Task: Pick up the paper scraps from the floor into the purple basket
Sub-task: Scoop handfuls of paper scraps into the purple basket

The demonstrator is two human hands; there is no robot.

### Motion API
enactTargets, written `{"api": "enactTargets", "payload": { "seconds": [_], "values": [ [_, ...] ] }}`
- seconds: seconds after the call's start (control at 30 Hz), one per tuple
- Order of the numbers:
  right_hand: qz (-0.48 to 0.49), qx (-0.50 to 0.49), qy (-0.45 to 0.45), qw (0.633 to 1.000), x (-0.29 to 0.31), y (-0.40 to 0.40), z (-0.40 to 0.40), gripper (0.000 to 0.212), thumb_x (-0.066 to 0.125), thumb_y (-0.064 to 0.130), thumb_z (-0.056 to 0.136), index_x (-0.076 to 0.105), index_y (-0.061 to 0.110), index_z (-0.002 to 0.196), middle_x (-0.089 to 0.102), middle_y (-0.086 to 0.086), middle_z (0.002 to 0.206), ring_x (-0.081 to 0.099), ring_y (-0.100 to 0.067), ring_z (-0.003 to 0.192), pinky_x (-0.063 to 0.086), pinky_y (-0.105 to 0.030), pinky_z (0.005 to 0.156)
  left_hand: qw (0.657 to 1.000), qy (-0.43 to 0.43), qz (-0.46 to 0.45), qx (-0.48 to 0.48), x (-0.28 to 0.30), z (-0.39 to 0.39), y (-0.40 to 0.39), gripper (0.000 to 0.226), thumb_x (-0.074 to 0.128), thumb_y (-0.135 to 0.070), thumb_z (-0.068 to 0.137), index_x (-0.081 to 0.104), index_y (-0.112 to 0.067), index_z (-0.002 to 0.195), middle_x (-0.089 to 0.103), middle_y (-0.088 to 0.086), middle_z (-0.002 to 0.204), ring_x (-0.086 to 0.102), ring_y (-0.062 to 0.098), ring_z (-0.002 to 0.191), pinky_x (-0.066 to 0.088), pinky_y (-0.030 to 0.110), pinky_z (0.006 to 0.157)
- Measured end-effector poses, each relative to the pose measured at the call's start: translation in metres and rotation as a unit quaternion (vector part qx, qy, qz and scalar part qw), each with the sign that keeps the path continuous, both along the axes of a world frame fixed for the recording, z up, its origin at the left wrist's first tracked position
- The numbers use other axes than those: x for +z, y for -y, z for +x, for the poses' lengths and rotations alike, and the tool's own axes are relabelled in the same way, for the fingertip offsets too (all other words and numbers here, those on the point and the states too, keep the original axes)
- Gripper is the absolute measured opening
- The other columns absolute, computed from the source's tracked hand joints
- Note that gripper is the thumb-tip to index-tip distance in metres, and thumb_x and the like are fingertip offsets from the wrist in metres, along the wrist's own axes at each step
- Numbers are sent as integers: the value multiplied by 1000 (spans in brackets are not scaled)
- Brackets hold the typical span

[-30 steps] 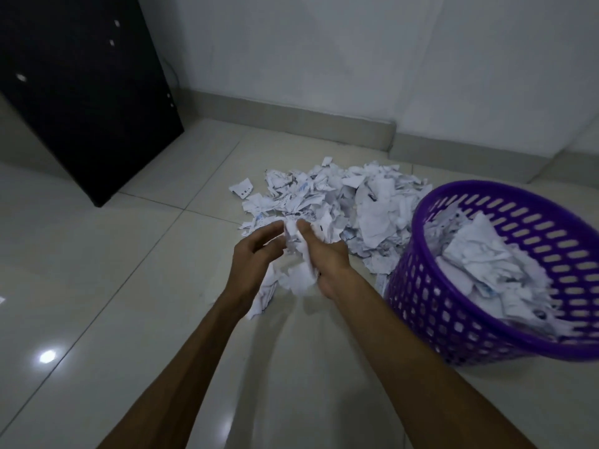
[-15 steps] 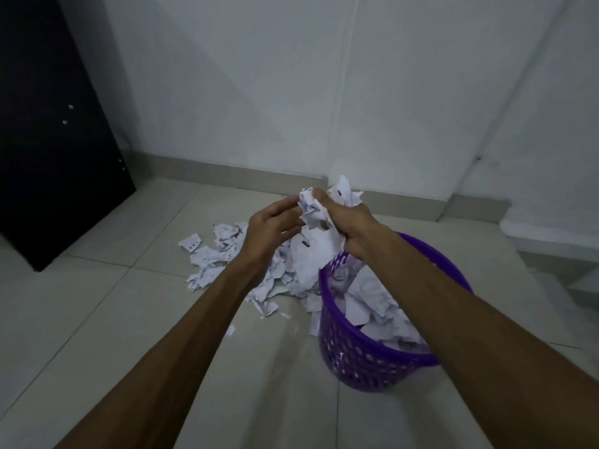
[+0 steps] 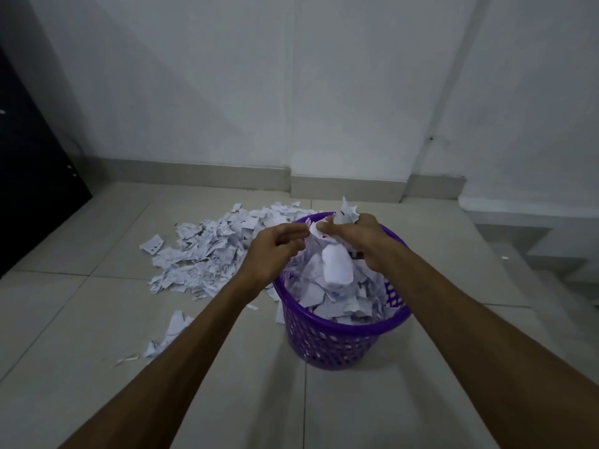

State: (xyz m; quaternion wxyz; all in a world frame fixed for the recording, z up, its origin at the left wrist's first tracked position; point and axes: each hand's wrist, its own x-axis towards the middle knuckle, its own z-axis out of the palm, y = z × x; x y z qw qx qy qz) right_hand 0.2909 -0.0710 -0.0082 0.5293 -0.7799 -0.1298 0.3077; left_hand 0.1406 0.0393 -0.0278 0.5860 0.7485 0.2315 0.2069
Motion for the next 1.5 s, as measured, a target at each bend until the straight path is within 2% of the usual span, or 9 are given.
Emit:
{"api": "enactTargets", "payload": {
  "seconds": [0.13,0.23,0.33,0.5,0.67,0.8,1.13,1.37,1.5],
  "values": [
    [-70,33,107,991,6,14,2,87,88,51,61,56,15,134,60,-7,132,61,-25,106,59,-36,71,999,-6,32,26,0,-4,1,31,59,-4,93,67,-20,119,70,-9,108,66,7,101,56,22,81],
    [-101,18,182,978,15,28,4,79,76,71,61,64,21,120,59,-2,113,61,-19,89,60,-35,62,997,7,49,58,-3,-8,2,27,60,-4,93,67,-20,113,68,-15,100,67,6,95,58,23,76],
    [-150,3,274,950,18,37,7,86,59,90,52,68,27,109,60,6,100,60,-15,83,58,-36,73,989,9,111,96,-10,-11,3,25,66,-13,91,64,-27,111,64,-22,97,64,2,87,51,10,60],
    [-69,94,257,959,5,40,10,56,68,63,79,69,26,120,66,3,123,61,-16,109,53,-35,90,983,-16,116,138,-25,-13,4,34,69,-16,89,60,-23,121,55,-15,111,58,3,80,47,9,46],
    [-174,272,268,908,-22,33,-5,48,61,38,95,54,24,140,43,-1,153,41,-23,139,33,-32,109,983,-16,93,160,-38,-17,6,27,66,-15,91,60,-28,114,54,-11,121,60,6,74,55,19,51],
    [-199,283,257,902,-38,35,-9,43,58,28,98,55,16,139,45,-7,151,45,-24,135,35,-23,101,984,-11,69,165,-40,-17,8,24,62,-13,93,63,-22,115,51,-9,122,61,9,76,61,35,61],
    [-76,157,390,904,-19,38,-15,28,68,43,89,73,28,113,65,1,127,56,-17,115,50,-43,97,980,29,67,184,-51,-20,10,23,57,-29,97,60,-23,119,56,-7,120,60,4,83,53,15,54],
    [38,129,349,927,-15,12,-65,21,65,28,93,70,24,113,66,3,121,60,-14,107,52,-32,91,979,51,5,197,-76,-40,10,24,50,-38,99,53,-28,120,60,-2,121,61,18,104,55,35,87],
    [88,141,319,933,-20,-9,-105,21,65,26,93,69,26,114,64,5,123,60,-10,104,49,-23,88,979,25,-7,204,-89,-67,1,29,51,-38,99,54,-24,123,60,-2,121,60,19,106,52,33,85]
  ]
}}
